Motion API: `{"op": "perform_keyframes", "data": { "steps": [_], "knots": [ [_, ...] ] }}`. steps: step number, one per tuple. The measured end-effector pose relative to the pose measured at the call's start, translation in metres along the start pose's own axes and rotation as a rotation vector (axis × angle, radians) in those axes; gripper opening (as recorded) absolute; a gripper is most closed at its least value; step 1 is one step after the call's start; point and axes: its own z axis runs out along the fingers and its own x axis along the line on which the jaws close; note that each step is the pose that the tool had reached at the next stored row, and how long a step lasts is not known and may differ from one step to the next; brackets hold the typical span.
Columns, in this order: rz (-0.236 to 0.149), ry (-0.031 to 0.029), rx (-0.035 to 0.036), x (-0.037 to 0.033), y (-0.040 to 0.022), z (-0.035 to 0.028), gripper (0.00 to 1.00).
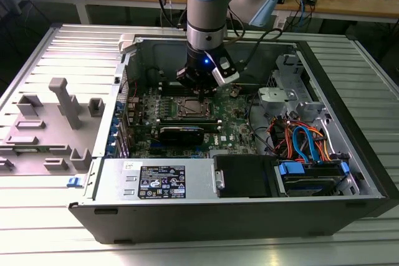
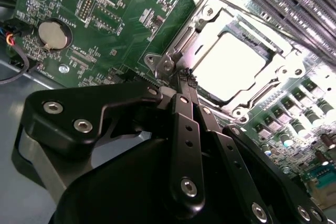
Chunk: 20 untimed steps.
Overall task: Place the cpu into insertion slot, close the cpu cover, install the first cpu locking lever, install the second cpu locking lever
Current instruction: 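Install the second cpu locking lever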
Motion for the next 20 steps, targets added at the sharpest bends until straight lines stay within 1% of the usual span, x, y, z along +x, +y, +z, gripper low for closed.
{"op": "perform_keyframes", "data": {
  "steps": [7,11,14,18,19,20],
  "knots": [
    [0.0,0.0,0.0,0.0008,-0.0091,-0.0005,0.11],
    [0.0,0.0002,0.0004,0.0009,-0.0108,-0.0012,0.11],
    [0.0,0.0001,0.0002,0.0008,-0.0108,-0.0062,0.11],
    [0.0,0.0,0.0,0.0007,-0.0112,-0.0074,0.11],
    [0.0,0.0001,0.0001,0.0008,-0.0125,-0.0075,0.11],
    [0.0,0.0001,0.0001,0.0011,-0.0152,-0.0076,0.11]
  ]
}}
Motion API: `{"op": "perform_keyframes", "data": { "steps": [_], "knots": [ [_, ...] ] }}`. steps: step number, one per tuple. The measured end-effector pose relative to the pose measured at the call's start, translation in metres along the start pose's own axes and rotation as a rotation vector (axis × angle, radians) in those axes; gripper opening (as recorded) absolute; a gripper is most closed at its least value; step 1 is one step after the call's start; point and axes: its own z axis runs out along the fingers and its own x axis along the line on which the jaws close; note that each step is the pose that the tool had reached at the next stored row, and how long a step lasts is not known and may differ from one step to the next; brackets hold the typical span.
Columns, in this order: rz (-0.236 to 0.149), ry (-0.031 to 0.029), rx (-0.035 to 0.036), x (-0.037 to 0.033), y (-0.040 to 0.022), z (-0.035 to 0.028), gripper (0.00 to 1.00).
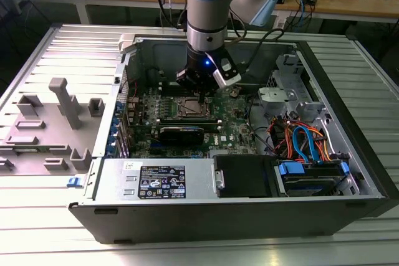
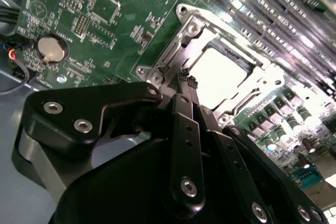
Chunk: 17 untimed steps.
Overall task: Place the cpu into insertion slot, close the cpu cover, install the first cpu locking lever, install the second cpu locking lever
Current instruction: 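Install the second cpu locking lever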
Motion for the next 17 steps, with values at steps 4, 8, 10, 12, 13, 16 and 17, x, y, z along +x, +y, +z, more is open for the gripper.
{"op": "perform_keyframes", "data": {
  "steps": [4,8,10,12,13,16,17],
  "knots": [
    [0.0,0.0,0.0001,0.0005,-0.0063,-0.0002,0.11],
    [0.0,0.0,0.0003,0.0009,-0.0104,-0.0005,0.11],
    [0.0,0.0001,0.0004,0.001,-0.0111,-0.0011,0.11],
    [0.0,0.0001,0.0009,0.0009,-0.0114,-0.0027,0.11],
    [0.0,0.0001,0.0011,0.0009,-0.0115,-0.0038,0.11],
    [0.0,0.0001,0.0011,0.0007,-0.0115,-0.0089,0.11],
    [0.0,0.0001,0.001,0.0007,-0.0115,-0.0103,0.11]
  ]
}}
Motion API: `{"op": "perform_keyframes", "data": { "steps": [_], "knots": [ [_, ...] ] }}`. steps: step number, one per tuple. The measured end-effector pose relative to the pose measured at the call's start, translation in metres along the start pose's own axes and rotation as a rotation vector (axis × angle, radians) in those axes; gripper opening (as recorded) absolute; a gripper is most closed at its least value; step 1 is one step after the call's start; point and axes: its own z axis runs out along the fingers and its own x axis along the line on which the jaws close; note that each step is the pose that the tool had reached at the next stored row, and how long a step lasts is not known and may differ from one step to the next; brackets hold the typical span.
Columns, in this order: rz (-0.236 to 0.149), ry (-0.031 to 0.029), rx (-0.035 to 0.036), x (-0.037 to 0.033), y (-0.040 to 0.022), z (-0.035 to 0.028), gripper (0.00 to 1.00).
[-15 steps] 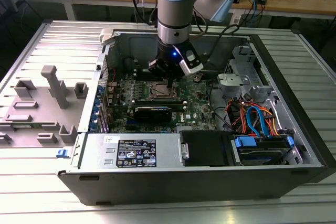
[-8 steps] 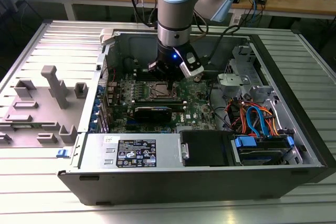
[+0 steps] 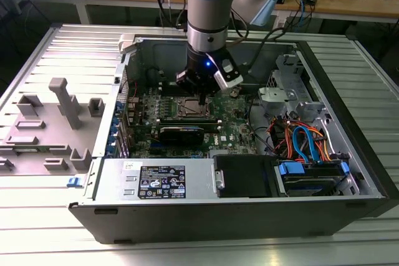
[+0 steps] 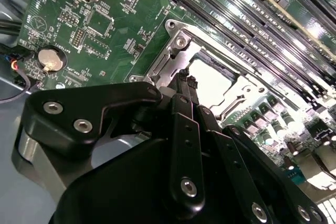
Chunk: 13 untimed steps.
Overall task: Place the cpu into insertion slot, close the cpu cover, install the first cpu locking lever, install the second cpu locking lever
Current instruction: 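Install the second cpu locking lever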
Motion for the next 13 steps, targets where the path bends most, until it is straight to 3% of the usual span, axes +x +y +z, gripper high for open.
{"op": "perform_keyframes", "data": {
  "steps": [3,10,13],
  "knots": [
    [0.0,-0.0001,-0.0001,-0.0001,-0.0006,-0.0029,0.11],
    [0.0,0.0,0.0,0.0007,-0.0099,-0.0036,0.11],
    [0.0,0.0,0.0003,0.0009,-0.011,-0.004,0.11]
  ]
}}
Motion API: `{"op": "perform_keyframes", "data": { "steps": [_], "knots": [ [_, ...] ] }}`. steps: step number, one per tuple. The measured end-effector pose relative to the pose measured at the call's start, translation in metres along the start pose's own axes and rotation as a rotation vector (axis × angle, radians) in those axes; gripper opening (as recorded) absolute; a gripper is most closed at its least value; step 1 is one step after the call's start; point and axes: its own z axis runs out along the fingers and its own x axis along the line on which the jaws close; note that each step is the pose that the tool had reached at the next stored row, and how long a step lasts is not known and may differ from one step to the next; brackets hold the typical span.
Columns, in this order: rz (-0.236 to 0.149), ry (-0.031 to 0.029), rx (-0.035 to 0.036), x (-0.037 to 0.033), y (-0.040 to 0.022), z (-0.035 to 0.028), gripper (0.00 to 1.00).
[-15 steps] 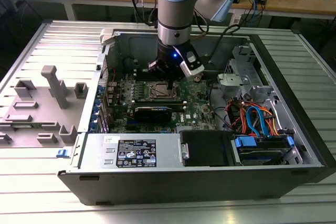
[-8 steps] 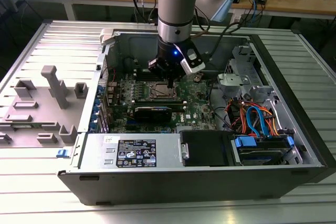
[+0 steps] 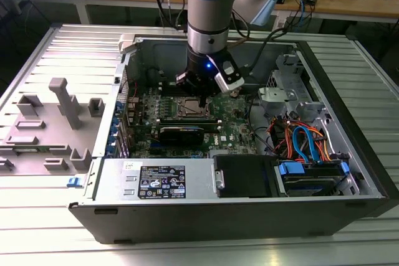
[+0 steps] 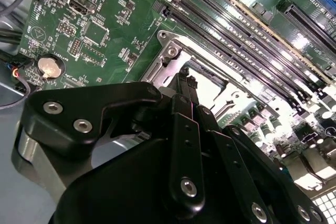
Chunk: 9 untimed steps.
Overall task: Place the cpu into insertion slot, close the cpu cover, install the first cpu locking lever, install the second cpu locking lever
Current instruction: 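Install the second cpu locking lever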
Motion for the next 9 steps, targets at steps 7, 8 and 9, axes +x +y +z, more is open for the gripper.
{"op": "perform_keyframes", "data": {
  "steps": [7,8,9],
  "knots": [
    [0.0,0.0001,0.0011,-0.0001,-0.0005,-0.0046,0.11],
    [0.0,0.0001,0.0012,-0.0001,-0.0016,-0.0047,0.11],
    [0.0,0.0001,0.0012,0.0001,-0.0033,-0.0049,0.11]
  ]
}}
